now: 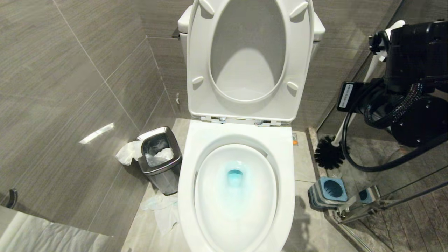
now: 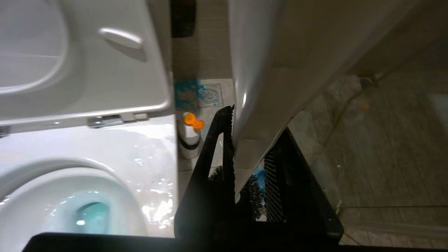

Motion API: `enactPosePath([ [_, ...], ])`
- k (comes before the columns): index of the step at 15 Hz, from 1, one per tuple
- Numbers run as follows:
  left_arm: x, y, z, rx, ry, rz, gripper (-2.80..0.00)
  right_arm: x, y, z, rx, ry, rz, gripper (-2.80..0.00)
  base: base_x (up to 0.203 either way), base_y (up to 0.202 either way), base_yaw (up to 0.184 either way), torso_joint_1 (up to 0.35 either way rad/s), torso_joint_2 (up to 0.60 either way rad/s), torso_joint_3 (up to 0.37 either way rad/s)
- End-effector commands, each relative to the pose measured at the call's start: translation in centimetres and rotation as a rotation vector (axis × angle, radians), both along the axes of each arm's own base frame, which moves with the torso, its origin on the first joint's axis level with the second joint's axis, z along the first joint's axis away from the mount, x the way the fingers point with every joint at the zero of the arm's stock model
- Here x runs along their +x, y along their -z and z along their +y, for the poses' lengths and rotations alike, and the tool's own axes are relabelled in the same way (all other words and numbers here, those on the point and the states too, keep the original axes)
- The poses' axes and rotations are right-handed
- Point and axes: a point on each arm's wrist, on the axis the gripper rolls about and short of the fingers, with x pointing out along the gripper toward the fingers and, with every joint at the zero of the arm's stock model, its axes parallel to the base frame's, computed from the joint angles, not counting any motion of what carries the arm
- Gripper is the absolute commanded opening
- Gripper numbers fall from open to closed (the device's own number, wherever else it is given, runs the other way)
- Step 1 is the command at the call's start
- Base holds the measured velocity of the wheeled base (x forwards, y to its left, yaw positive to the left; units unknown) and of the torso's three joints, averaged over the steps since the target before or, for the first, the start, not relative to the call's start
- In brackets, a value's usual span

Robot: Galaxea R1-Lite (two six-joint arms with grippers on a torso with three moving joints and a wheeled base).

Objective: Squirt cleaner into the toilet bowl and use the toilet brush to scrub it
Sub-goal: Put the toilet brush back

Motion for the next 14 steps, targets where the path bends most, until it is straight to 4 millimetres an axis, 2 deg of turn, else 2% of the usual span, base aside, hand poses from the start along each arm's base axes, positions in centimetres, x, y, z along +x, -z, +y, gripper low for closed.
enactPosePath([
  [1,0.0,0.0,0.0,0.0,-0.001,0.002,-2.8,-0.1,0.7,-1.9,0.017,0.03,0.015,-2.8,0.0,0.0,0.0,0.0,0.0,0.0],
  [4,0.0,0.0,0.0,0.0,-0.001,0.003,-2.8,-0.5,2.2,-3.7,0.046,0.038,0.045,-2.8,0.0,0.0,0.0,0.0,0.0,0.0],
  [9,0.0,0.0,0.0,0.0,-0.001,0.002,-2.8,0.1,5.2,-7.1,0.078,0.042,0.053,-2.8,0.0,0.0,0.0,0.0,0.0,0.0],
  [14,0.0,0.0,0.0,0.0,-0.001,0.003,-2.8,1.2,6.8,-9.5,0.101,0.027,0.07,-2.8,0.0,0.0,0.0,0.0,0.0,0.0],
])
